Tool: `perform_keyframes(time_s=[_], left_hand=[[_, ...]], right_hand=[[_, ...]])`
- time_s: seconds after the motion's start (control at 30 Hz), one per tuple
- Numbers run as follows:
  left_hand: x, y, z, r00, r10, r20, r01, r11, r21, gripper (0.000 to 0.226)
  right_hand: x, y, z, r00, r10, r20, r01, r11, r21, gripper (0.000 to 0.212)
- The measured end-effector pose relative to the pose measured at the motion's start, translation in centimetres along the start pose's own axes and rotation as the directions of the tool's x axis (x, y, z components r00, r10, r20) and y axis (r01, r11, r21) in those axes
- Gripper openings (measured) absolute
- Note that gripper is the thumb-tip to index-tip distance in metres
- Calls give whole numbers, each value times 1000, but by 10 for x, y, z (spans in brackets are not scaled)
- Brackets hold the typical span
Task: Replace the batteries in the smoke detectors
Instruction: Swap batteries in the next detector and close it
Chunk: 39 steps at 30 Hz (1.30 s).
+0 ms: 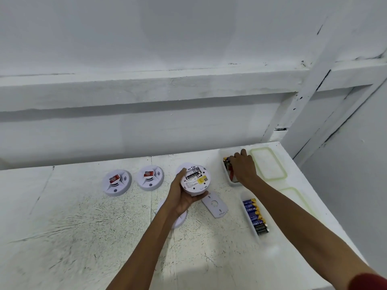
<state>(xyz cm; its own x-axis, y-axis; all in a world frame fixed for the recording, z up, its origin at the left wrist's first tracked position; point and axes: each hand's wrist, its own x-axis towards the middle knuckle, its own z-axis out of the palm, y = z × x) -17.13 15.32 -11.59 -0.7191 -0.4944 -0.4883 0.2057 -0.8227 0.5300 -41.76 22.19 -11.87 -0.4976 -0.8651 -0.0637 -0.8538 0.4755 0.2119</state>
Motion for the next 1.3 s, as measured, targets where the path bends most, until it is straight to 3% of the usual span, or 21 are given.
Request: perform_keyframes(time_s=[0.17,0.27,0.37,0.43,0.57,0.63,0.77,0.97,1.23,1.3], left_hand=[[5,0,-5,1000,-11,25,12,998,-62,55],[6,-3,-5,999,-9,34,11,998,-68,56],[6,-6,-2,999,-7,48,11,997,-75,57],[6,-7,0,999,0,53,3,998,-66,56],[6,-10,3,999,-1,36,2,1000,-25,56],[5,-11,7,1000,2,31,-2,1000,-11,53],[6,-16,13,1000,15,11,-15,1000,18,51],[6,-26,20,1000,-2,-14,1,1000,-17,45],[-2,-29,22,1000,17,8,-17,999,-31,38],[-1,-29,20,1000,20,10,-20,999,-29,40]], right_hand=[[5,0,8,996,27,-90,-3,965,264,39],[4,-2,9,981,153,-122,-54,809,586,38],[-3,-4,1,940,321,-116,-82,542,837,24],[-7,-4,-4,924,383,1,-134,321,938,19],[-19,-5,-16,868,381,320,-264,-192,945,16],[-29,-7,-27,860,343,378,-266,-330,906,22],[-50,-22,-44,889,314,333,-230,-323,918,30],[-75,-56,-54,914,404,49,-95,93,991,28],[-84,-78,-53,915,377,-145,25,305,952,22],[-87,-80,-50,920,308,-244,99,418,903,16]])
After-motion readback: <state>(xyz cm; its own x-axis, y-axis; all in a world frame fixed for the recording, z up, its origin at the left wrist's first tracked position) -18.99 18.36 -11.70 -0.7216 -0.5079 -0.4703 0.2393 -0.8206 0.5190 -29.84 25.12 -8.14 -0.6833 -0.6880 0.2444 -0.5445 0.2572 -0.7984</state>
